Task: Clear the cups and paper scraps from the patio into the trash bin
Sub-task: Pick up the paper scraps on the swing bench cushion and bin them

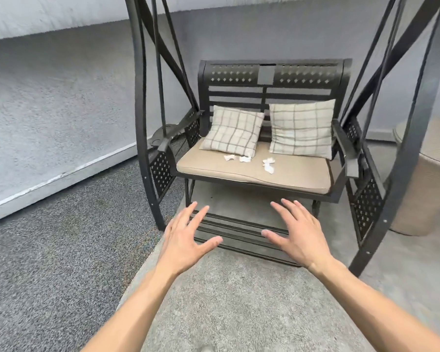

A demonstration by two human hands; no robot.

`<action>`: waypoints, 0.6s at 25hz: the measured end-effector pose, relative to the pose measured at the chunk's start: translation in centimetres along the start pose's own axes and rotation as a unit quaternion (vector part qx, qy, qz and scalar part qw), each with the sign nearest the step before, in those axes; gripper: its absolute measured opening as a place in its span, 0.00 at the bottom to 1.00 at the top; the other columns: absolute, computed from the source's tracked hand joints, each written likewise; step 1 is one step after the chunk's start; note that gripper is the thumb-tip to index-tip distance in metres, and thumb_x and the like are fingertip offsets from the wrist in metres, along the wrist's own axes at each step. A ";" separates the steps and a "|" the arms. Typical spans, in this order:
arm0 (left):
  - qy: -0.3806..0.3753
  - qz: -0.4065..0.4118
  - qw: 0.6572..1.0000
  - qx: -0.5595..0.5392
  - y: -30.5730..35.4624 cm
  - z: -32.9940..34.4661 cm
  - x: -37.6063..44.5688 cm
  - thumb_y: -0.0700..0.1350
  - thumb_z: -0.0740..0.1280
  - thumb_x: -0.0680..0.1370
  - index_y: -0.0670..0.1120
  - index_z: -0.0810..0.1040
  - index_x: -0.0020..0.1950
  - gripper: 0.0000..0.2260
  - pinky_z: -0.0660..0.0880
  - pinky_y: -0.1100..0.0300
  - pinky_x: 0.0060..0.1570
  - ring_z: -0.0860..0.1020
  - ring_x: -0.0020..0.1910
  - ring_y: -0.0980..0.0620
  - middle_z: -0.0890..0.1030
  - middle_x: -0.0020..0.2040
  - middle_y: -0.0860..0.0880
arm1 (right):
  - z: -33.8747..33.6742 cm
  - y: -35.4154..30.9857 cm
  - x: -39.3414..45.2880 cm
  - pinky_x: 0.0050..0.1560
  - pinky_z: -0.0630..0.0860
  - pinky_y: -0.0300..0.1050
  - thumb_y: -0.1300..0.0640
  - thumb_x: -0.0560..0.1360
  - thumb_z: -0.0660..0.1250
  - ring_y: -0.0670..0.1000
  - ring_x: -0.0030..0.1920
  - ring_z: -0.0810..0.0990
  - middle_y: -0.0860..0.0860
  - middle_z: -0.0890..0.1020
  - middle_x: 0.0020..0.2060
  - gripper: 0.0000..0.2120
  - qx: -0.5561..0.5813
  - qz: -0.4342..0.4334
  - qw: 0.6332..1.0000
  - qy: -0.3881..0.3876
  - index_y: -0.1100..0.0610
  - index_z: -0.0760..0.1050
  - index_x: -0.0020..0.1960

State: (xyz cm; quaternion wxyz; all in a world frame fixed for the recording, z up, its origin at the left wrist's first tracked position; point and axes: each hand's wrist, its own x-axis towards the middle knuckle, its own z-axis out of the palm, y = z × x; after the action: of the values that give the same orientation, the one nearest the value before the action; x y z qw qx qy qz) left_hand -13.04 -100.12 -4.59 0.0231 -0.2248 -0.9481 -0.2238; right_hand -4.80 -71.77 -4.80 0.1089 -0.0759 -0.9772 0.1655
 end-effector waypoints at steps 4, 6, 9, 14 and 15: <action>-0.013 0.009 1.000 -0.016 -1.1 1.8 5.1 0.77 0.55 0.67 0.64 0.56 0.75 0.39 0.53 0.45 0.74 0.53 0.77 0.54 0.53 0.79 0.56 | 1.3 1.1 4.0 0.72 0.57 0.55 0.28 0.70 0.57 0.49 0.76 0.51 0.44 0.59 0.75 0.36 -0.009 0.022 1.000 -0.004 0.40 0.56 0.74; -0.021 0.015 0.999 -0.019 -2.2 2.3 8.2 0.76 0.56 0.68 0.64 0.56 0.75 0.39 0.52 0.45 0.74 0.52 0.77 0.53 0.53 0.79 0.56 | 2.1 1.4 6.8 0.72 0.57 0.55 0.28 0.70 0.57 0.49 0.76 0.51 0.44 0.59 0.75 0.36 -0.015 0.033 0.999 -0.002 0.40 0.56 0.74; -0.029 0.025 0.999 -0.033 -4.1 2.6 13.4 0.74 0.58 0.68 0.63 0.57 0.76 0.38 0.51 0.45 0.74 0.52 0.77 0.53 0.53 0.79 0.56 | 3.2 1.2 11.5 0.71 0.57 0.56 0.28 0.70 0.57 0.49 0.76 0.51 0.44 0.59 0.75 0.36 -0.017 0.048 0.999 0.000 0.40 0.56 0.74; -0.040 0.048 0.997 -0.049 -7.0 2.5 22.1 0.76 0.57 0.67 0.65 0.55 0.75 0.39 0.50 0.47 0.75 0.50 0.77 0.55 0.52 0.78 0.58 | 5.0 0.1 19.0 0.71 0.58 0.56 0.28 0.70 0.57 0.50 0.75 0.52 0.44 0.59 0.75 0.36 -0.029 0.073 0.997 0.003 0.40 0.56 0.74; -0.042 0.051 0.997 -0.051 -7.3 2.6 23.7 0.75 0.57 0.67 0.65 0.55 0.75 0.38 0.50 0.47 0.75 0.50 0.77 0.55 0.52 0.78 0.58 | 5.3 0.1 20.3 0.71 0.58 0.56 0.28 0.70 0.57 0.50 0.76 0.53 0.44 0.60 0.75 0.35 -0.027 0.079 0.996 0.004 0.40 0.56 0.74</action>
State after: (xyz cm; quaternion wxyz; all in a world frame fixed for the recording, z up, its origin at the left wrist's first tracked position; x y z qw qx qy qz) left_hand -37.36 -94.99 -6.49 -0.0168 -0.2828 -0.9229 -0.2606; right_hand -25.64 -69.54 -5.86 0.0976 -0.1570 -0.9717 0.1469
